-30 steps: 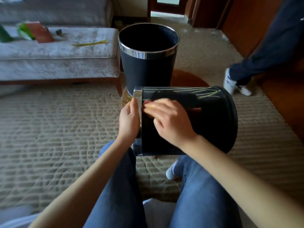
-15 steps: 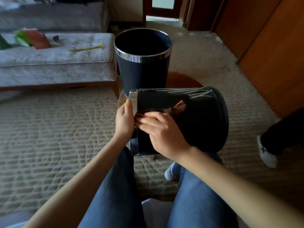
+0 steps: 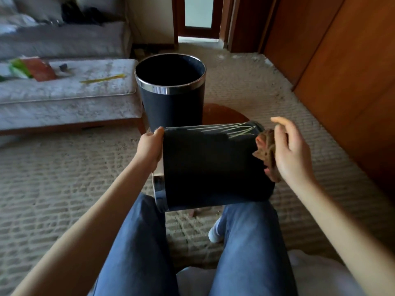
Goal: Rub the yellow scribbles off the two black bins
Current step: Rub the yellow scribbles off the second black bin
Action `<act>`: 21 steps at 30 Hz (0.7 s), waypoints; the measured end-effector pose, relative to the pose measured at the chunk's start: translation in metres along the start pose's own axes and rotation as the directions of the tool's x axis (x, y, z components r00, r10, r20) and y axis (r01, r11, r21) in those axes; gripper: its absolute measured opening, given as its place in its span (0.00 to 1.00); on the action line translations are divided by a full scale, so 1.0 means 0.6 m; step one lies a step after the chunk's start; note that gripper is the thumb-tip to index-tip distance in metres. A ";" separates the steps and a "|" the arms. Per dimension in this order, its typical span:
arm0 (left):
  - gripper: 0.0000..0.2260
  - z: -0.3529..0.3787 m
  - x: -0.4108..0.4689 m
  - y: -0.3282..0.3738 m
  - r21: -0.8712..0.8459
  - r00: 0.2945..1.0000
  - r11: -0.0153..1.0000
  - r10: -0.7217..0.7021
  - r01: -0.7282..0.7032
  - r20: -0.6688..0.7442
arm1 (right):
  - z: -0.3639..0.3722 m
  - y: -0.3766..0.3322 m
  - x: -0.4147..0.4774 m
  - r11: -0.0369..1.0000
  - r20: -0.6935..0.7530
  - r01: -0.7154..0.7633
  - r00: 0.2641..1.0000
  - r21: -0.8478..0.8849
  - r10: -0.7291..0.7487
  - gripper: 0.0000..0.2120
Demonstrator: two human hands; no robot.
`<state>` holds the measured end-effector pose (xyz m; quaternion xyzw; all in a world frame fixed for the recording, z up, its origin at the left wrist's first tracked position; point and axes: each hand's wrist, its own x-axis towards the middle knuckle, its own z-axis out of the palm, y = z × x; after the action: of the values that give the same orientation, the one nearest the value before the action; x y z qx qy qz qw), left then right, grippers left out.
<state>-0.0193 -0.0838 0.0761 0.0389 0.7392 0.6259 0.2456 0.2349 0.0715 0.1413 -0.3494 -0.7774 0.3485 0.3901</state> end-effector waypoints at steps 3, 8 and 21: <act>0.23 -0.008 0.000 -0.020 -0.057 0.999 0.998 0.037 -0.038 -0.022 | -0.028 0.014 0.025 0.903 0.168 -0.319 0.945 0.287 0.281 0.23; 0.30 -0.014 -0.003 -0.035 -0.050 0.996 0.995 0.086 -0.087 -0.024 | -0.077 0.020 0.068 0.726 0.422 -0.498 0.852 0.475 0.309 0.38; 0.16 -0.003 -0.016 -0.042 0.003 0.979 0.981 0.194 -0.194 -0.061 | -0.039 0.053 0.082 0.794 -0.019 0.348 0.911 -0.498 -0.411 0.14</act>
<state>-0.0053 -0.0946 0.0558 0.0912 0.7381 0.6488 0.1608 0.2411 0.1344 0.1437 -0.2937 -0.8673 0.0346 0.4003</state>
